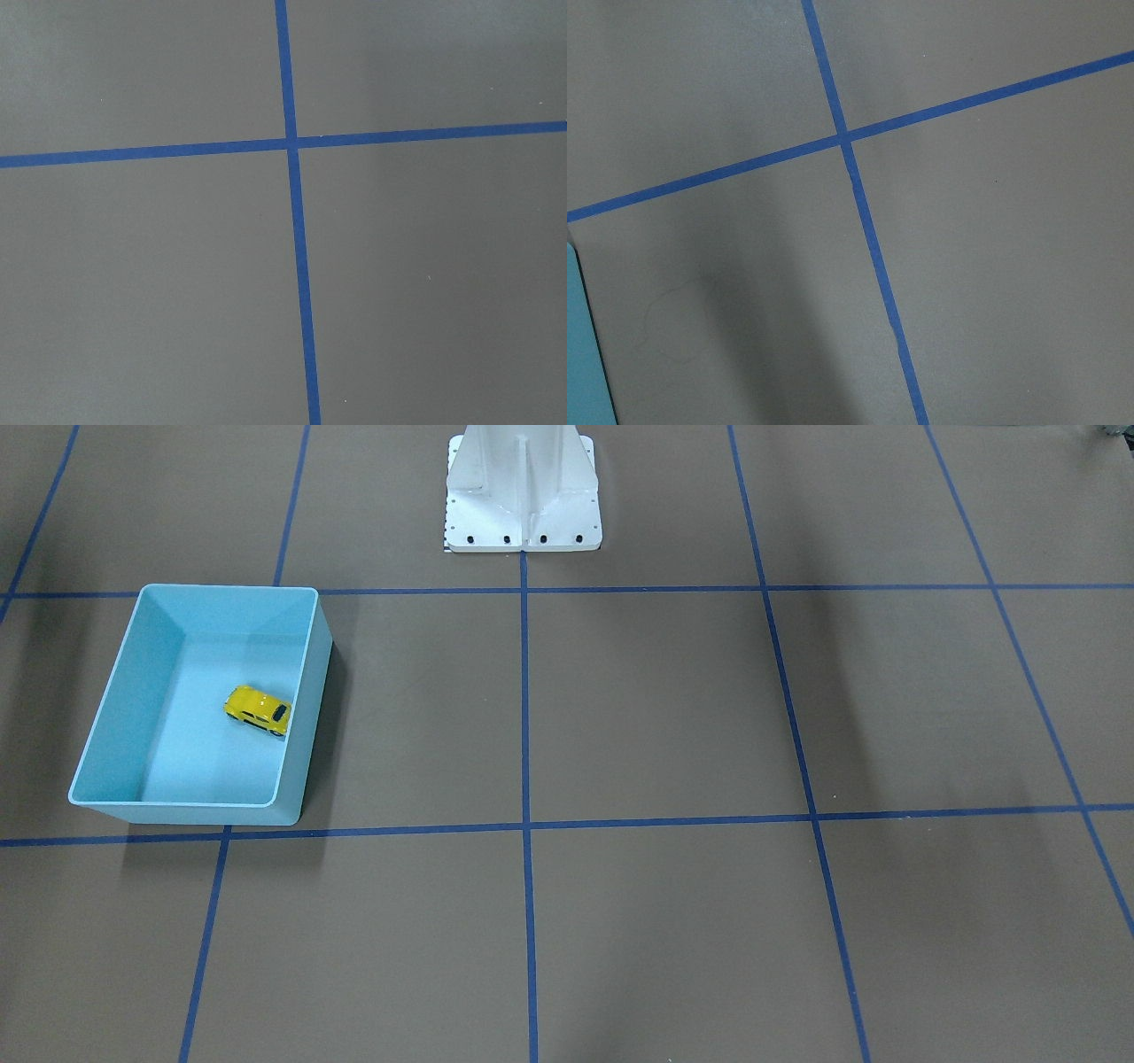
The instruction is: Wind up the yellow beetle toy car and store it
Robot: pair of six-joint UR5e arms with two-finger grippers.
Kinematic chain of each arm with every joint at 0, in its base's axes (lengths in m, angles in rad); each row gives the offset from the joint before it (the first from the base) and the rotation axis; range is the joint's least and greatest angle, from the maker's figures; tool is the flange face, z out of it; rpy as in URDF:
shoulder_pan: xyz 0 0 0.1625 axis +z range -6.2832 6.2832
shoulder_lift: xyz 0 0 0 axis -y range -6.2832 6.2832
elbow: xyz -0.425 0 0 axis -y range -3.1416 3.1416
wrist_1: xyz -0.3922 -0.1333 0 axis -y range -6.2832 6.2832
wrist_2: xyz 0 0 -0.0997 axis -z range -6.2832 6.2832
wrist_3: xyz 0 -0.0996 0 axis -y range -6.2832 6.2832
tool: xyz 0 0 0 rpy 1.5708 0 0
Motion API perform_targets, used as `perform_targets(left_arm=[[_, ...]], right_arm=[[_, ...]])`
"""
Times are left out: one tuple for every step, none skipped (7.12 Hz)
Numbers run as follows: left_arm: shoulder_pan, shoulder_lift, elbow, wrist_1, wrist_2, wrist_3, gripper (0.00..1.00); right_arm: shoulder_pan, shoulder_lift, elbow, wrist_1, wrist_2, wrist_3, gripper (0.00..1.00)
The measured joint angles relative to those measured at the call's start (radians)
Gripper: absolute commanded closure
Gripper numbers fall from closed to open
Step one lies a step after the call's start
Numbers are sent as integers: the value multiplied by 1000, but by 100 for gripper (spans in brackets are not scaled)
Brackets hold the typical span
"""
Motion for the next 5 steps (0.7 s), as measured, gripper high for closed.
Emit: perform_targets(left_arm=[[0,-1,0,0,0,0,0],[0,-2,0,0,0,1,0],[0,-5,0,0,0,0,0],[0,-6,3,0,-1,0,0],[0,-7,9,0,-1,0,0]], right_arm=[[0,0,-2,0,-1,0,0],[0,0,-3,2,-1,0,0],[0,-1,-4,3,-1,0,0],[0,-3,-4,3,-1,0,0],[0,-3,-3,3,0,0,0]])
